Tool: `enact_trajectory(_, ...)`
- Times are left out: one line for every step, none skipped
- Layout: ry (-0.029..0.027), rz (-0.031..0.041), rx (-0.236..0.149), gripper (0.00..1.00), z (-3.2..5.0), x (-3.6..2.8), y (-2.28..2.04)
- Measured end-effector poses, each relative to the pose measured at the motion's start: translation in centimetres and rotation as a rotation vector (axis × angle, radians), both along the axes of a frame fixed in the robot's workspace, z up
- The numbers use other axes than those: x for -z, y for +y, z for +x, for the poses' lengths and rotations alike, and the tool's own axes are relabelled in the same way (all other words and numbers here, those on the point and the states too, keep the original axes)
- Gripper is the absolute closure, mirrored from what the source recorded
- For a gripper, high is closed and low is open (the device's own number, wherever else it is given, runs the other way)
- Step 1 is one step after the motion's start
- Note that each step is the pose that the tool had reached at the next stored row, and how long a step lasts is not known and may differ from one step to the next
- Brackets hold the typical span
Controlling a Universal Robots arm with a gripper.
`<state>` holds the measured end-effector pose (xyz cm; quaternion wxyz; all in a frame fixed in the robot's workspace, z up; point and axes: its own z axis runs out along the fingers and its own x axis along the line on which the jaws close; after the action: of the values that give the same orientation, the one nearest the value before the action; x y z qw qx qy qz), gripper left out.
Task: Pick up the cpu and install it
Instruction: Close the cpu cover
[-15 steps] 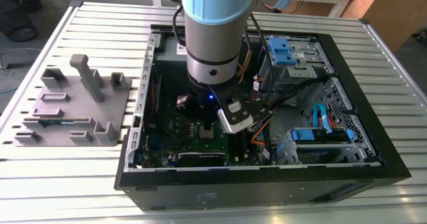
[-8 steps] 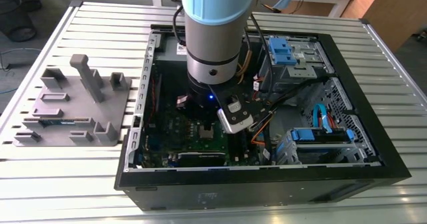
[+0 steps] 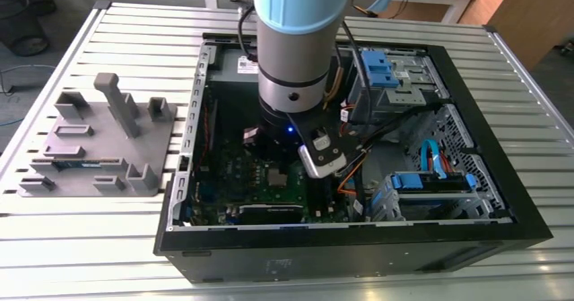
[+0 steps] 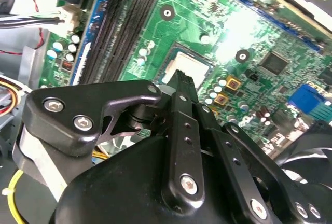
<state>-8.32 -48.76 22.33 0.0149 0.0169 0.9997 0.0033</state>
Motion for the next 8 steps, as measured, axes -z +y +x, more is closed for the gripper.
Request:
enact_trajectory(0.0,0.0001,0.0,0.89,0.17,0.02,0.07)
enact_trajectory(-0.0001,0.0001,0.0,0.89,0.32,0.03,0.14)
enact_trajectory(0.0,0.0,0.0,0.89,0.44,0.04,0.23)
enact_trajectory(-0.0001,0.0001,0.0,0.89,0.55,0.05,0.33)
enact_trajectory(0.0,0.0001,0.0,0.89,0.64,0.06,0.42)
enact_trajectory(0.0,0.0001,0.0,0.89,0.73,0.07,0.52)
enact_trajectory(0.0,0.0001,-0.001,0.89,0.83,0.08,0.61)
enact_trajectory(0.0,0.0,-0.001,0.89,0.92,0.09,0.7)
